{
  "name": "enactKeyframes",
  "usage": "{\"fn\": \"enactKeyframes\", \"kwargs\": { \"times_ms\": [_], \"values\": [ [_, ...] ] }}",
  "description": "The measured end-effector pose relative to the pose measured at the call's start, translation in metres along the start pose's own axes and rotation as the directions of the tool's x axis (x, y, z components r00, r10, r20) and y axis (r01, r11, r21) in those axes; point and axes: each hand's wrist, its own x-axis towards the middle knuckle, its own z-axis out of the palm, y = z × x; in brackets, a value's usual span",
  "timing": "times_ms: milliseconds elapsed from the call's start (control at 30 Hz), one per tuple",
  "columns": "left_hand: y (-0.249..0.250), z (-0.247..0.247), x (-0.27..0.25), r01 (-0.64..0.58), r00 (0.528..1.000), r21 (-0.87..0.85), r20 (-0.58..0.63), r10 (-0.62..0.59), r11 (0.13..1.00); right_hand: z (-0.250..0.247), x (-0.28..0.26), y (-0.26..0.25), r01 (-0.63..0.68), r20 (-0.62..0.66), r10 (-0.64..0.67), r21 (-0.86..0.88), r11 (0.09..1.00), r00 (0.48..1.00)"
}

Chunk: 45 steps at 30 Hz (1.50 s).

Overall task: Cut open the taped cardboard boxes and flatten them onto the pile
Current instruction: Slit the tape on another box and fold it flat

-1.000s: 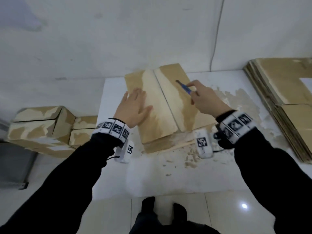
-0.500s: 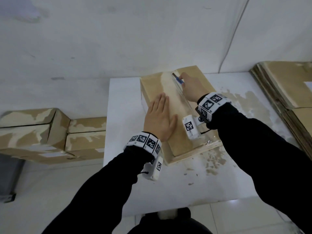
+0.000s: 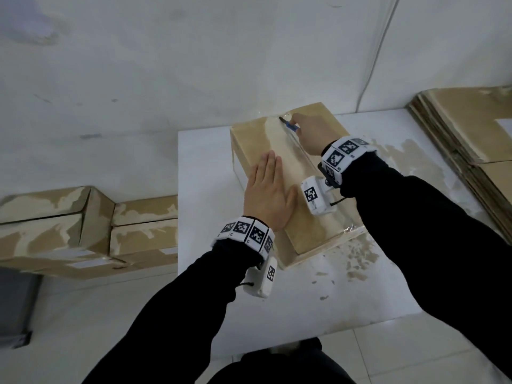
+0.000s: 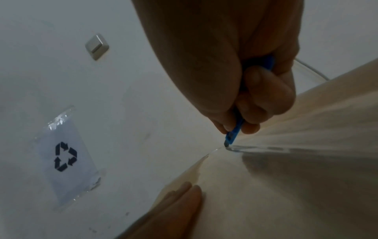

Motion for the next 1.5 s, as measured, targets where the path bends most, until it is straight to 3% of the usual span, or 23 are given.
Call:
{"fn": "enactKeyframes", "kwargs": {
  "times_ms": [800,1100,1367,1500],
  "values": [
    [0.002,-0.001,0.0,0.048,0.999,0.02,-0.013,-0.048,0.999,-0.01,-0.016,-0.01,-0.03,0.099,0.034,-0.044,0.999,0.994],
    [0.003,0.0,0.003,0.085,0.996,-0.009,-0.016,-0.085,0.996,0.007,-0.063,0.017,-0.074,0.135,0.073,-0.001,0.997,0.988],
    [0.004,0.002,0.004,0.082,0.996,0.042,-0.024,-0.081,0.996,0.02,-0.14,0.045,-0.137,0.129,0.12,0.138,0.981,0.984],
    [0.004,0.002,0.005,0.084,0.996,0.066,-0.018,-0.083,0.994,0.022,-0.175,0.052,-0.162,0.117,0.149,0.114,0.98,0.982]
  ]
}}
